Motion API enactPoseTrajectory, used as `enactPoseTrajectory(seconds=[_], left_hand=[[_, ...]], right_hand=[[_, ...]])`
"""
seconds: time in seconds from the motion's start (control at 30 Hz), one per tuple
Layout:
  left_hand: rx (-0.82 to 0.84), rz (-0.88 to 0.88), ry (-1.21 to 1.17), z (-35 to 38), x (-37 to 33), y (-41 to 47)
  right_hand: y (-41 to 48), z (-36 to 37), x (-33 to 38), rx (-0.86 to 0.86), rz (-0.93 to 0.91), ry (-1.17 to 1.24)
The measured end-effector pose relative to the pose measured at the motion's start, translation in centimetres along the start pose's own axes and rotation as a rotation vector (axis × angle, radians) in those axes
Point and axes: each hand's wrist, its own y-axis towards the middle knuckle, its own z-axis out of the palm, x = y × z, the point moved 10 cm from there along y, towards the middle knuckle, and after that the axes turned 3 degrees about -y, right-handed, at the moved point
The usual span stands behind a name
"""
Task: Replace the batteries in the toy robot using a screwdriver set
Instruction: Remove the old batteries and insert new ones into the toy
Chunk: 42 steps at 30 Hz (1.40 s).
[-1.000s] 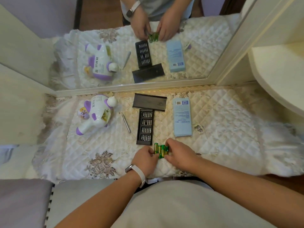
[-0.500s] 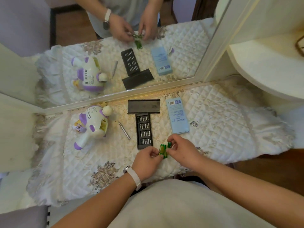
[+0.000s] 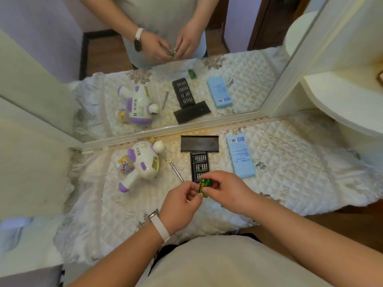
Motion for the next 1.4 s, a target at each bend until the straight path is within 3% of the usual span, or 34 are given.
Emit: enactPoseTrajectory(seconds=[0.3,0.73,0.8,0.97,1.2,1.4], left_hand=[[-0.071,0.001,-0.054,-6.1,1.6,-1.8],[-0.004,0.008,-0.085,-11.4,3.9,-1.6],[-0.111,0.041,-0.005,-12.9,4.1,-1.1],[-0.379,0.262,0.485,-15.4,2.1,1.3],[-0.27,0.044,0.752,-13.4,5.6,5.5],[-0.273,0.138,0.836,-13.5,4.9,6.1]], right_hand=[[1.9,3.7,4.7,0.003,-0.032,-0.02],[3.4,6.6,8.5,-0.046,-0.054,0.015],[3.7,5.8,8.5,-0.083,-0.032,0.021],[4.6,4.0,7.8,-0.165,0.042,0.053],[5.2,3.6,6.2,-0.204,0.105,0.089],[5.9,4.2,5.3,-0.176,0.144,0.124]])
